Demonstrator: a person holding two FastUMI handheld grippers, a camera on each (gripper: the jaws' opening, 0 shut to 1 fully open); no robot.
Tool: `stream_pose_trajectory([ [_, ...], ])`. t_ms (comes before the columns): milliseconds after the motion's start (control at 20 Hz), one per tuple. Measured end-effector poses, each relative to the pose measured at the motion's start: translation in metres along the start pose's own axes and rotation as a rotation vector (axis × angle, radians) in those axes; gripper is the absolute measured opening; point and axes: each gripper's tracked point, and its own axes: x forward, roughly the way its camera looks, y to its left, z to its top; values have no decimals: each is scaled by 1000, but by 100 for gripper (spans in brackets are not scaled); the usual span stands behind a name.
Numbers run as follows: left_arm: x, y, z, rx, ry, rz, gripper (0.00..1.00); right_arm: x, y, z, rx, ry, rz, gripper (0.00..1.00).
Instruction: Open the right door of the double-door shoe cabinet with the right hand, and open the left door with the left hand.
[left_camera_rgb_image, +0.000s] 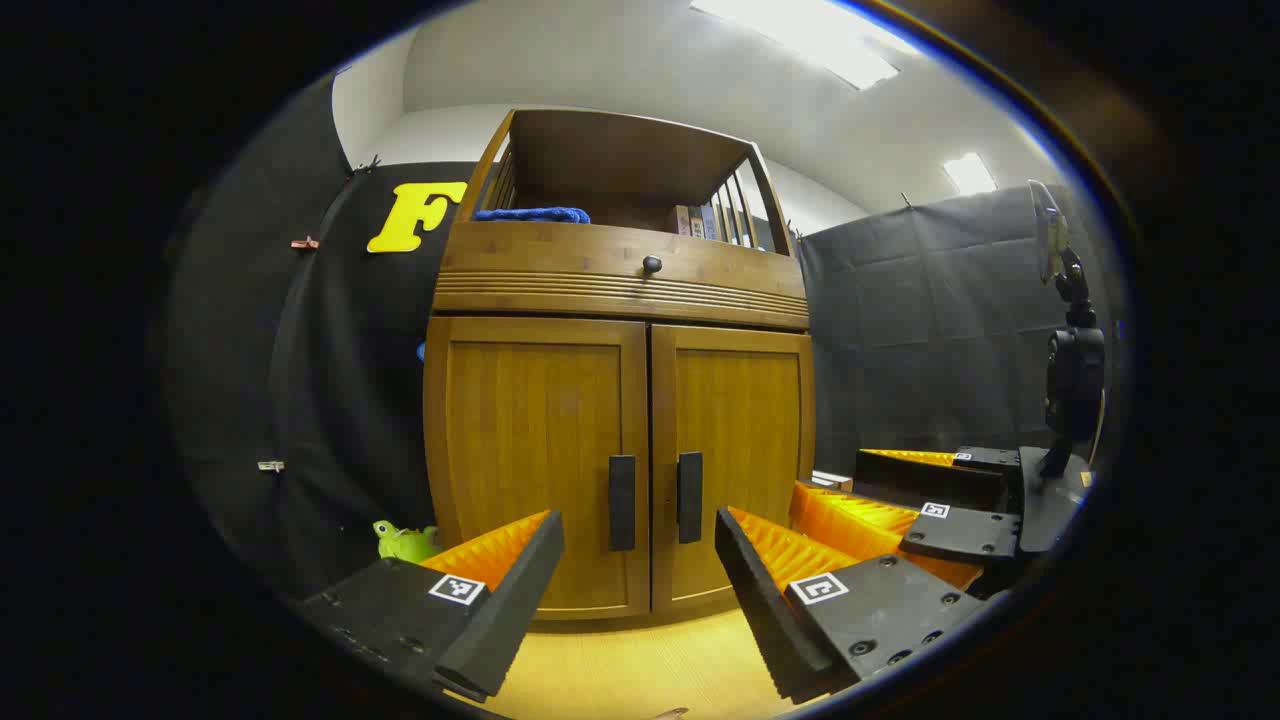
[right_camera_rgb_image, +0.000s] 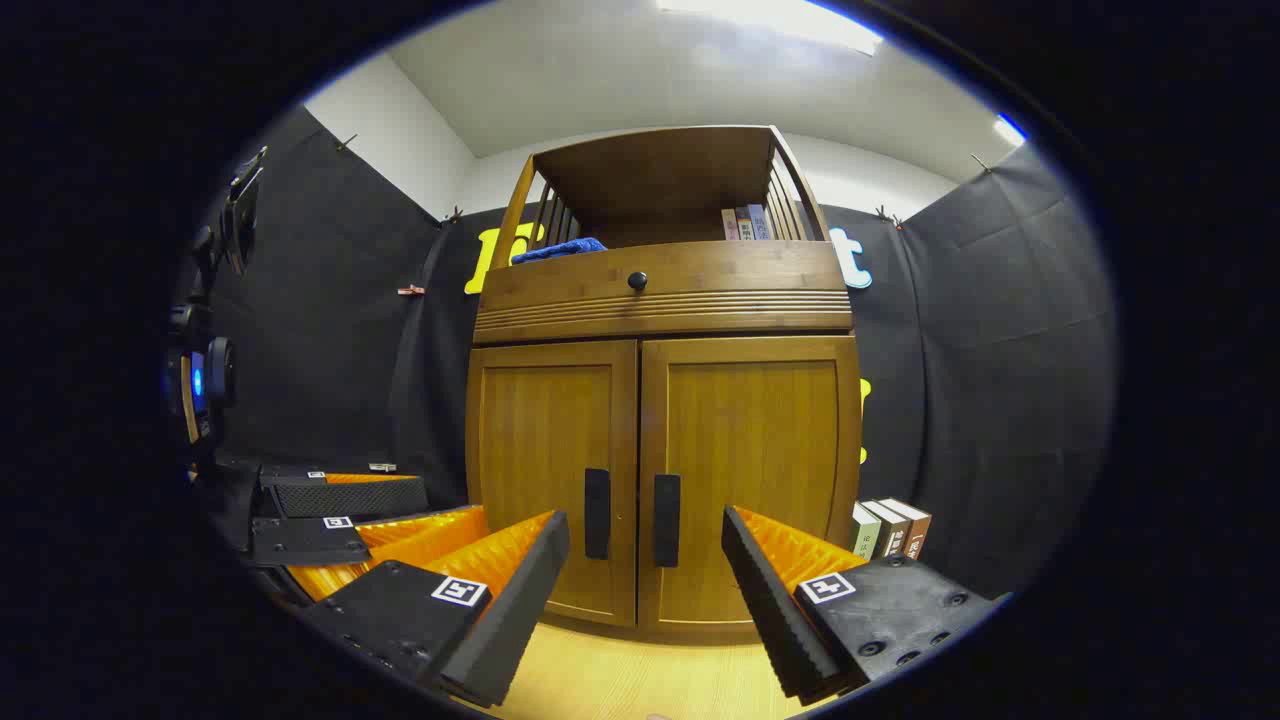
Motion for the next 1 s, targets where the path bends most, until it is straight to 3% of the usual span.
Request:
stream_pose_trajectory([
  [1000, -1, -1, 10, -22, -31, 17, 95, -2, -7, 10, -2, -25, 5, 96],
])
